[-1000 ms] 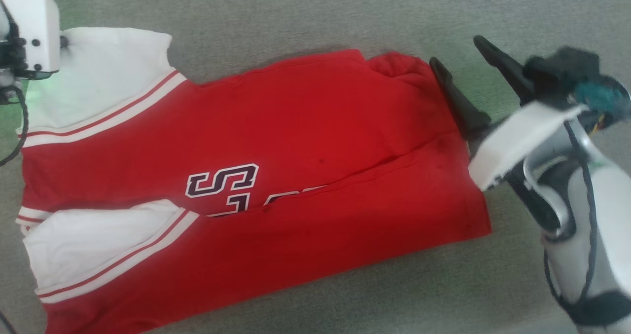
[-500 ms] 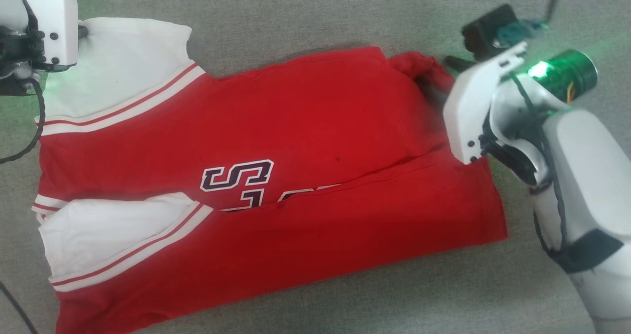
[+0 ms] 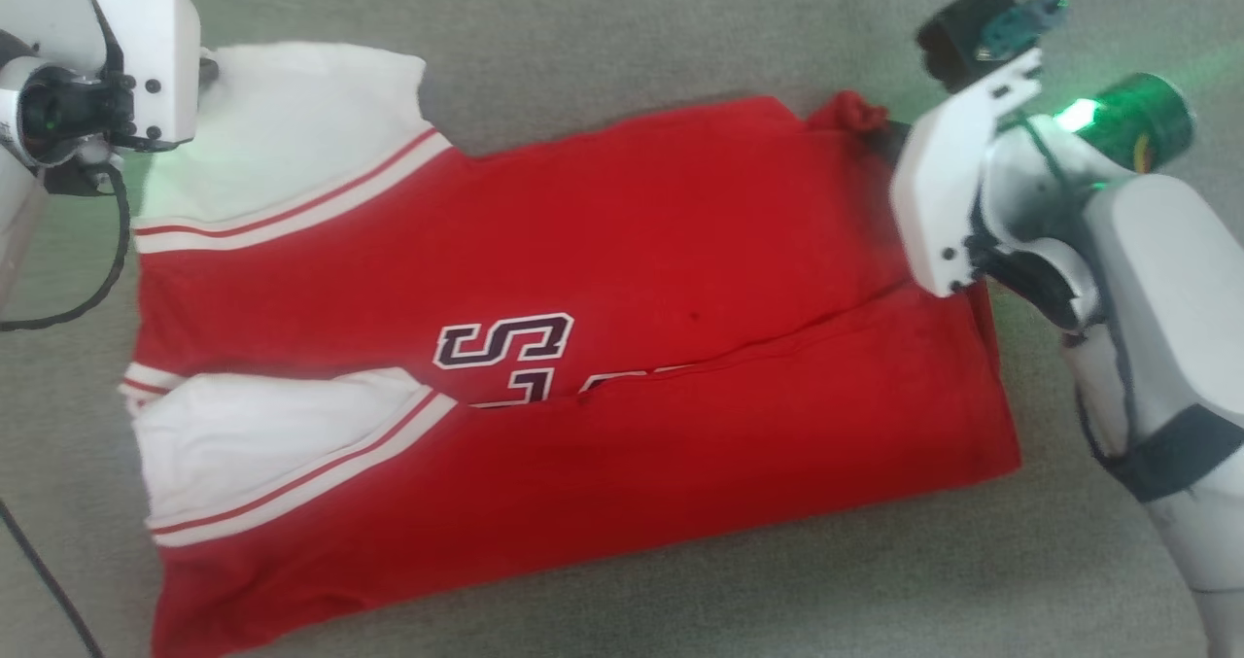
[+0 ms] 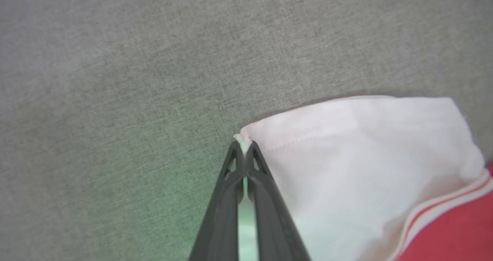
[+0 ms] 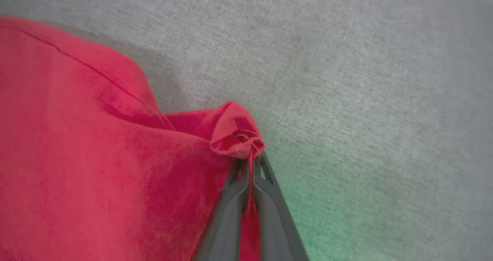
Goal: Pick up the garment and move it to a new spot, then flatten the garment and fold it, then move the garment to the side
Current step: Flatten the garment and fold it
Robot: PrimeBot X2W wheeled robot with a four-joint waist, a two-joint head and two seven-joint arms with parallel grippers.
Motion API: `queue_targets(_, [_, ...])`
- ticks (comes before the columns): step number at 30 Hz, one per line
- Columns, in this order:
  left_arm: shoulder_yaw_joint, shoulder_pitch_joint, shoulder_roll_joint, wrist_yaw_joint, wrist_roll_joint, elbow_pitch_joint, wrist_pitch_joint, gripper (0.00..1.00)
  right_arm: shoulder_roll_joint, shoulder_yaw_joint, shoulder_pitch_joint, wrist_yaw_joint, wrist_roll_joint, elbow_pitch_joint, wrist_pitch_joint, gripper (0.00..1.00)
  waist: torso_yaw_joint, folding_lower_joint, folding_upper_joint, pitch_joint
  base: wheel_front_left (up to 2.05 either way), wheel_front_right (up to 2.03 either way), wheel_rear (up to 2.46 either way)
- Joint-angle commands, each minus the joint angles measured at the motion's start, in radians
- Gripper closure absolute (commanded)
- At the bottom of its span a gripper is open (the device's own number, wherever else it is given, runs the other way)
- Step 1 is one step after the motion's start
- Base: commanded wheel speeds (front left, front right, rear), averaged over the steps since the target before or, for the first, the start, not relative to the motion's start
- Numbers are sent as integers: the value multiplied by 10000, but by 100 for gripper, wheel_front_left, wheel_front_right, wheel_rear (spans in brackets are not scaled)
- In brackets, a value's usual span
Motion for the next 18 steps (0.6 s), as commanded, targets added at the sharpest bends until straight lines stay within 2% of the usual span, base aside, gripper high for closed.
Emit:
queue_targets(1, [-12, 45, -28, -53, -39, 3, 9, 100, -111, -39, 244, -21, -3, 17, -25, 100, 199, 0, 0, -263, 0, 0, 0])
queue_targets(8, [-22, 59, -69, -77, -231, -365, 310, 100, -618, -557, 795, -21, -191, -283, -216, 100, 754, 0, 0, -1055, 0, 0, 0])
queue_targets(13, [-55, 272, 28, 124, -353, -875, 632, 100, -820, -857, 1239, -21, -287, -612, -222, 100, 1024, 0, 0, -1519, 0, 0, 0])
queue_targets(18, [-97, 639, 309, 619, -485, -2004, 1137, 100, -1068, -1172, 1944, -21, -268, -1159, -55, 100, 1298, 0, 0, -2073, 0, 0, 0])
